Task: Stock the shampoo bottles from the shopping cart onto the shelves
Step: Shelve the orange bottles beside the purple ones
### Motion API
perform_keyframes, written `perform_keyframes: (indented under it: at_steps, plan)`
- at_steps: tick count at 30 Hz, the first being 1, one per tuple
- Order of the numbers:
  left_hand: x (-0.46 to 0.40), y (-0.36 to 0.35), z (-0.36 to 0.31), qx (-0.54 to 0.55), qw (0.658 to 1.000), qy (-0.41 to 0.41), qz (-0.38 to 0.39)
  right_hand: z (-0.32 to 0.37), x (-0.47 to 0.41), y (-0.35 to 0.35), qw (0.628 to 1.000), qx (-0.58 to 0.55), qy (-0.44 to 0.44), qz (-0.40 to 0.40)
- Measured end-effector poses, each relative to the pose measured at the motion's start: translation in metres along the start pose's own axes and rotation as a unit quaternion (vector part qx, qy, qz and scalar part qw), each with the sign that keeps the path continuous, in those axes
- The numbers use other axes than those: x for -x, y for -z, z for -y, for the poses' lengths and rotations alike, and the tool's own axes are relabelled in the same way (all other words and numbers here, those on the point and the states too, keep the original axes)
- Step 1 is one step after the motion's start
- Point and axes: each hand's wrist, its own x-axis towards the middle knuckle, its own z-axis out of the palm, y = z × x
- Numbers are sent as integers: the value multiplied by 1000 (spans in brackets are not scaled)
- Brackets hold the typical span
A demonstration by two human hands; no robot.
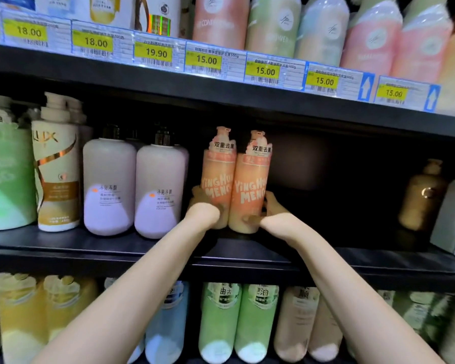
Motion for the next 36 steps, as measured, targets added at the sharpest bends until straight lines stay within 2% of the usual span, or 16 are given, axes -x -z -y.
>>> perform_keyframes:
  at_steps: [7,12,16,25,36]
  plan:
    - [-26,-13,13,78,997,6,-10,1,-32,-8,999,-23,-6,35]
    - [-29,-13,17,-45,998,15,-47,-3,-41,-13,997,-61,5,49]
    - [-32,-15,19,-35,994,26,-96,-12,-39,-17,996,-86,13,33]
    - [-33,-15,24,-15,996,8,-93,-19,-45,-23,997,-72,27,-12]
    - [-33,-15,25,-62,995,-8,-83,-24,-49,-25,999,-31,7,-34]
